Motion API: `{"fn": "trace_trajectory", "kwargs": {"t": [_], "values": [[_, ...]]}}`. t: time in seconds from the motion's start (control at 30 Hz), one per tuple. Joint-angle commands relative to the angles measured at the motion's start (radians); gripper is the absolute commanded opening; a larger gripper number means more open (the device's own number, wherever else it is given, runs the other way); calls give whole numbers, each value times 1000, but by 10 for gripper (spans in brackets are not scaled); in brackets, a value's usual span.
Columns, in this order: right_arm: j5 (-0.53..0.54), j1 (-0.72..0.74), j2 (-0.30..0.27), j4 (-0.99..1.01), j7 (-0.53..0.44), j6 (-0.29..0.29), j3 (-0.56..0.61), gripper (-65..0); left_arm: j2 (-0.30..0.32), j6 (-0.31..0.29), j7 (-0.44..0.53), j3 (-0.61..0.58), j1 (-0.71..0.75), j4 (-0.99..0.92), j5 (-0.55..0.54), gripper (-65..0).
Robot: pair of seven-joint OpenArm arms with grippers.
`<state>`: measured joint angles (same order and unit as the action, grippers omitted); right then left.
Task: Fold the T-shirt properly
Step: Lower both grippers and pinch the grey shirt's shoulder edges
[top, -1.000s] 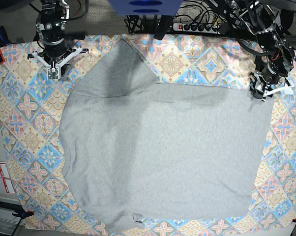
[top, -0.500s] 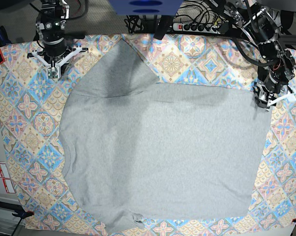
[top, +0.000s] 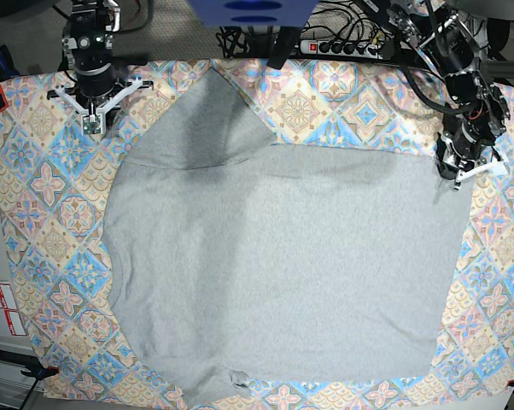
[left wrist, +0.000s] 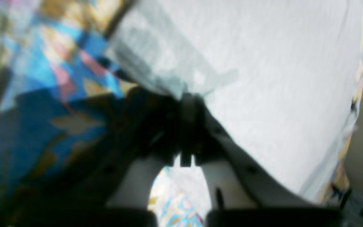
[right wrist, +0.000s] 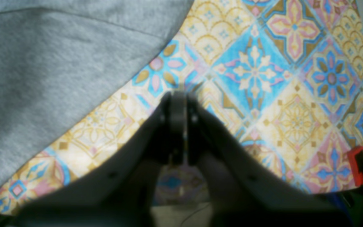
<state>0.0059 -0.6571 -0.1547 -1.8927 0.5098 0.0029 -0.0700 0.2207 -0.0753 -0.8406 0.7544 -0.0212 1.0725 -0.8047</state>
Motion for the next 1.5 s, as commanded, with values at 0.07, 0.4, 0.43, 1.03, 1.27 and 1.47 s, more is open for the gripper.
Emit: {"fn": "trace_trajectory", "kwargs": {"t": [0.07, 0.4, 0.43, 1.03, 1.27, 1.47], "values": [[-4, 0, 7, -18, -20, -4, -3, -564, 10, -1, -16, -3, 4, 8, 5, -650], [69, 15, 22, -15, -18, -4, -4, -483, 13, -1, -16, 3, 40, 10, 1, -650], [113, 16, 22, -15, -17, -4, -6, -474, 13, -1, -16, 3, 42, 10, 1, -650], [615, 262, 20, 177, 253, -4, -61, -444, 15, -1, -16, 3, 46, 10, 1, -650], [615, 264, 20, 269, 257, -4, -61, -444, 15, -1, -16, 3, 46, 10, 1, -650], [615, 283, 27, 321, 257, -2, -52, -444, 15, -1, -16, 1, 45, 10, 1, -650]]}}
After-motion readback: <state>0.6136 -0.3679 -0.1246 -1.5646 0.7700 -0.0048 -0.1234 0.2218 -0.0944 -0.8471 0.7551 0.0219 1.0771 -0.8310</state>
